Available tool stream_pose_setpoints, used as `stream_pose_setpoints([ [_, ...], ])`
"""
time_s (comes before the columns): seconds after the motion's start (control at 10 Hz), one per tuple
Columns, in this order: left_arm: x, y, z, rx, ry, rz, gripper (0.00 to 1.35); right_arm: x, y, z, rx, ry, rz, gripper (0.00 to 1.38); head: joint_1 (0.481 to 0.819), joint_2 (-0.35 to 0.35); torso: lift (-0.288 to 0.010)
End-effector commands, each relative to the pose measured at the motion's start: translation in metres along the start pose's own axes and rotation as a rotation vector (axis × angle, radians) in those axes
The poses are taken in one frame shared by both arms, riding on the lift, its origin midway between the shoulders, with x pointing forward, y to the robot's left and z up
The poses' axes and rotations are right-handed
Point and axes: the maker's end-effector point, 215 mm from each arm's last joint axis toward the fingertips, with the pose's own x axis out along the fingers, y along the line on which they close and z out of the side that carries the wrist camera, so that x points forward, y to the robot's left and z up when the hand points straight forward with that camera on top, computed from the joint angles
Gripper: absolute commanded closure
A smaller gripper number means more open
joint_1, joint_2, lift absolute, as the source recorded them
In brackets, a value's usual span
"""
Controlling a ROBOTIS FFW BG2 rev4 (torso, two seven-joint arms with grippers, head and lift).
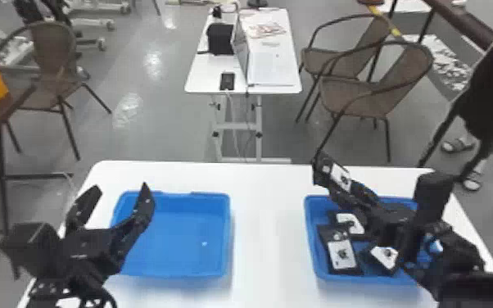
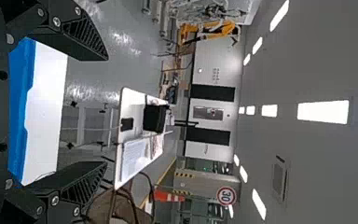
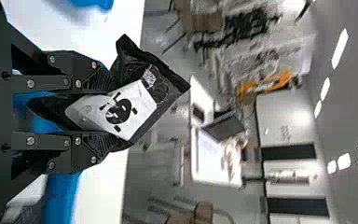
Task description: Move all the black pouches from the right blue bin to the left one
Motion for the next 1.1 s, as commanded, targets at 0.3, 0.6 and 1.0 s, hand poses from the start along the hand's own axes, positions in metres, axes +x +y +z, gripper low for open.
stream_pose_setpoints([
  [0.3,0.054,-0.056,0.026,-0.245,0.055,-0.221,0.28,0.091,0.167,0.069,-0.007,-0.062,0.535,0.88,0.695,0.183,0.01],
  [0.6,0.067,-0.096,0.031,-0.376,0.142,-0.375,0.3,0.099,0.217,0.071,0.003,-0.045,0.685,0.88,0.695,0.208,0.01],
  [1.0,0.069,-0.111,0.036,-0.402,0.156,-0.431,0.31,0.102,0.231,0.068,0.004,-0.03,0.718,0.88,0.695,0.216,0.01],
])
